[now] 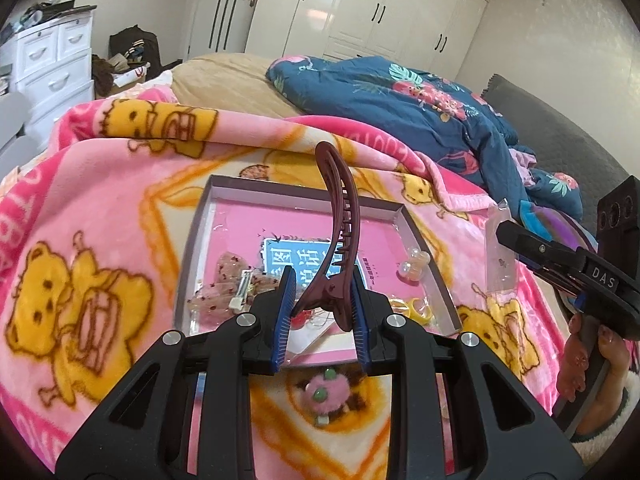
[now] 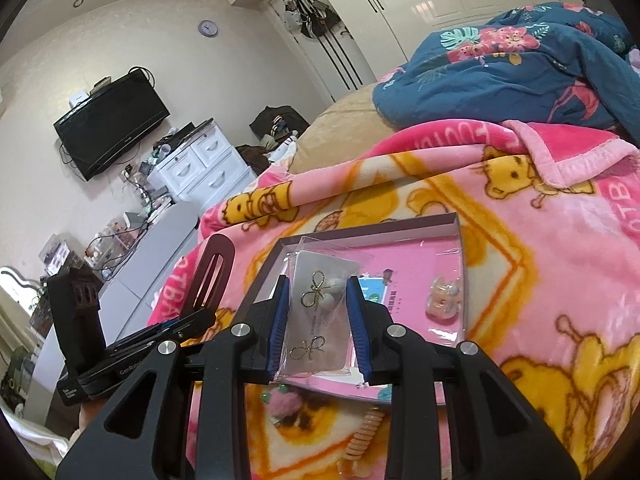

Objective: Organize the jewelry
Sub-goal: 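Carry the maroon claw clip over the tray with left tool while right tool carries earrings packet, then open left tool to drop the claw clip in the tray while right tool drops the packet, then lift both open tools away from the tray toward the remaining jewelry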

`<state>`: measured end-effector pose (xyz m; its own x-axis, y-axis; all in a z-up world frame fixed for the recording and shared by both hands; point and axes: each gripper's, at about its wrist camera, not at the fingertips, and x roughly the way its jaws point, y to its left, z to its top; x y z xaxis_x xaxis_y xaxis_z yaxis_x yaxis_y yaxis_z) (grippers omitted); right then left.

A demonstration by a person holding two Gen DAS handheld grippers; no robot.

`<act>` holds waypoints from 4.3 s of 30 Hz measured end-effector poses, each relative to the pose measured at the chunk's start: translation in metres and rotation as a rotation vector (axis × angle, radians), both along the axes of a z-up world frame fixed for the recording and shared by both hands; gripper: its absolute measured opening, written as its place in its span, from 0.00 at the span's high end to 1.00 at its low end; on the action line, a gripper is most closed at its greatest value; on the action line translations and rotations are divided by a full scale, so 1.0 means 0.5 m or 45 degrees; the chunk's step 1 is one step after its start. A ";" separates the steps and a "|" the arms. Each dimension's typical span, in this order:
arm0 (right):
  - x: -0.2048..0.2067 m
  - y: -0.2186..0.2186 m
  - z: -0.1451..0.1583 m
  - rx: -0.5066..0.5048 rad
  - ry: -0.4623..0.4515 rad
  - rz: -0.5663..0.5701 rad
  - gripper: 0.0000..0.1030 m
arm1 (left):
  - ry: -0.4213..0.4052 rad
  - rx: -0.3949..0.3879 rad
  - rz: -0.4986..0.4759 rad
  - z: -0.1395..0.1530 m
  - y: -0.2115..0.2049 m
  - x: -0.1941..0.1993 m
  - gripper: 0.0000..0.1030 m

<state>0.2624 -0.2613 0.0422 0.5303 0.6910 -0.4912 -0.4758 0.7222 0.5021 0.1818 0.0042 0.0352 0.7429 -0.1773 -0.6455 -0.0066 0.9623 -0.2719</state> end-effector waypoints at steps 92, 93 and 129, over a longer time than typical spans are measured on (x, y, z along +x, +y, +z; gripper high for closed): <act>-0.210 -0.072 0.011 -0.210 -0.114 -0.061 0.14 | -0.020 0.034 0.157 0.037 0.044 -0.212 0.11; -0.212 -0.074 0.007 -0.219 -0.109 -0.065 0.14 | -0.020 0.039 0.149 0.035 0.038 -0.213 0.10; -0.233 -0.087 -0.158 -0.443 0.016 -0.067 0.09 | 0.196 0.124 0.017 -0.103 -0.058 -0.164 0.10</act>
